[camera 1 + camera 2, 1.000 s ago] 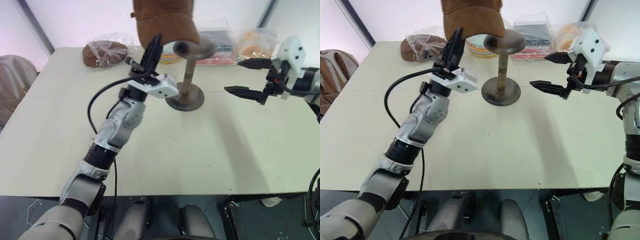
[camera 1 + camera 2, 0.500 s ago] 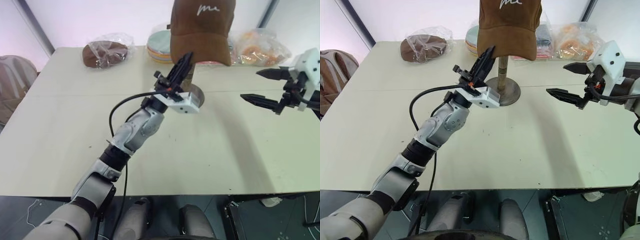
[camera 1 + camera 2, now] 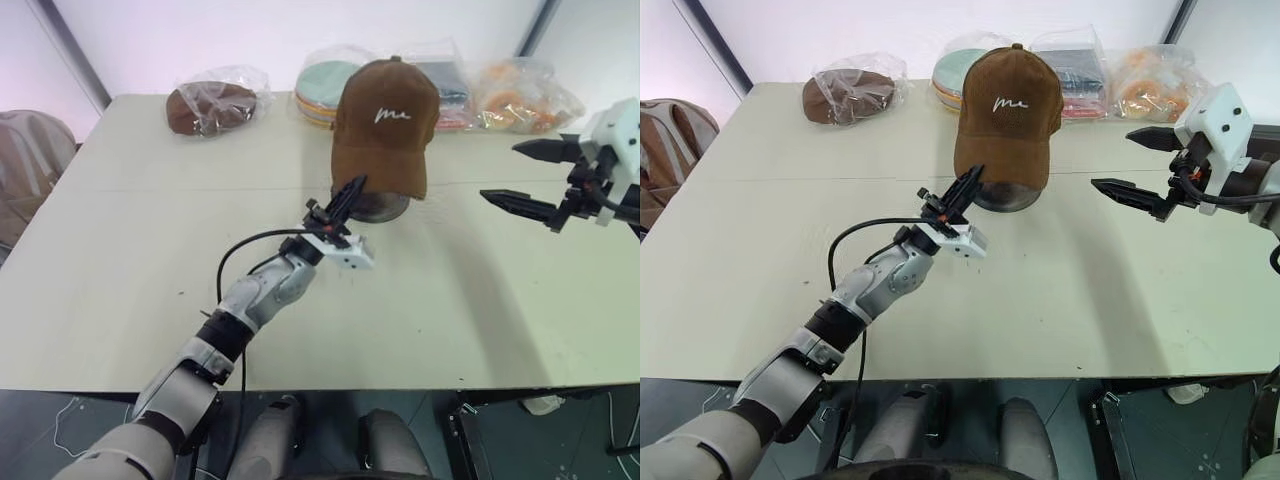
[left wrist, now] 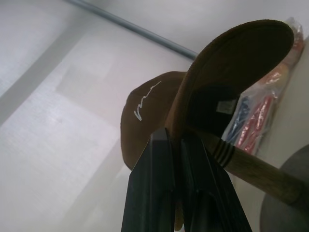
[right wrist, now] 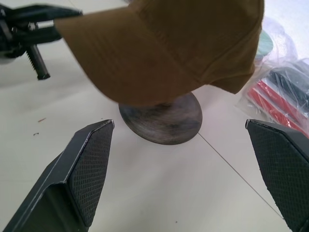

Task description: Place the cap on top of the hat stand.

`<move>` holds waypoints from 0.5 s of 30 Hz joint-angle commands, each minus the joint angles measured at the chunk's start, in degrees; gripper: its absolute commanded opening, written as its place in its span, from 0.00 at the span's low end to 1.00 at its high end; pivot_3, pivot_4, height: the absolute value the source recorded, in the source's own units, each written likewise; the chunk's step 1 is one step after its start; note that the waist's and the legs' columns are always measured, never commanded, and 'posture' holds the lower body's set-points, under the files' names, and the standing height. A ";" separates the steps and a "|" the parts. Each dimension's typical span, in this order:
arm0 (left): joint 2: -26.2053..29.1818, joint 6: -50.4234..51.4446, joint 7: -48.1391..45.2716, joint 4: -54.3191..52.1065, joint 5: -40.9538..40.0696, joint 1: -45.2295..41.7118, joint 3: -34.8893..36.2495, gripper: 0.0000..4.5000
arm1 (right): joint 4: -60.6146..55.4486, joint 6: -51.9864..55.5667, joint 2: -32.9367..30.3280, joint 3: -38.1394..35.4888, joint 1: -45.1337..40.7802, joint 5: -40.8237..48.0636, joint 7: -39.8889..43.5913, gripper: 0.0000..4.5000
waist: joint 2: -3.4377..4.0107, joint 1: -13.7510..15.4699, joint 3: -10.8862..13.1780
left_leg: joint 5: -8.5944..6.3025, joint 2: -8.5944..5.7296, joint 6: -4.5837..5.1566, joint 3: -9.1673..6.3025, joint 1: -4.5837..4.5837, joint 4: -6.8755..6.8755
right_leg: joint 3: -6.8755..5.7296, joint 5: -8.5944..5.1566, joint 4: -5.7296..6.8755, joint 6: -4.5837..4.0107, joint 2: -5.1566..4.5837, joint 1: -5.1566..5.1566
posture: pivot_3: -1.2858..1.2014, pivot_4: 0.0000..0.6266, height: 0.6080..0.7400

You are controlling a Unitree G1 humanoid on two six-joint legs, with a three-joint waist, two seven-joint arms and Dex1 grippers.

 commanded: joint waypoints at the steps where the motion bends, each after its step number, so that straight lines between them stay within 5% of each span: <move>1: 0.24 -2.73 -1.40 1.05 -1.64 1.45 -0.73 0.01 | -2.50 0.20 -1.36 -1.71 -0.66 1.07 -0.60 1.00 | 0.00 0.02 -0.01 | 0.00 0.00 0.00 0.00 0.00 0.00 | 0.00 0.00 0.00 0.00 0.00 0.00 | 0.52 0.24 1.00; 5: 0.41 -4.01 -3.28 2.20 -2.66 2.56 -0.96 0.01 | -2.96 0.62 -1.29 -1.58 -0.73 1.22 -0.79 1.00 | 0.01 0.08 -0.01 | 0.00 0.00 0.00 0.00 0.00 0.01 | -0.01 0.00 0.00 0.00 -0.01 0.02 | 0.52 0.24 1.00; 13: -1.60 -7.66 -15.65 6.40 -11.02 4.26 -1.56 0.92 | -3.43 1.11 -1.14 -0.99 -1.36 1.47 -1.18 1.00 | 0.02 0.01 -0.02 | 0.00 0.00 0.00 0.00 0.00 0.01 | 0.00 0.00 0.00 0.00 -0.01 0.00 | 0.52 0.24 1.00; 15: -1.76 -8.68 -20.05 6.49 -13.67 5.02 -1.79 0.98 | -3.48 1.11 -1.14 -0.83 -1.53 1.56 -1.28 1.00 | 0.02 0.03 -0.02 | 0.00 -0.01 0.00 0.00 0.00 0.02 | -0.01 0.00 0.00 0.00 -0.03 0.01 | 0.52 0.24 1.00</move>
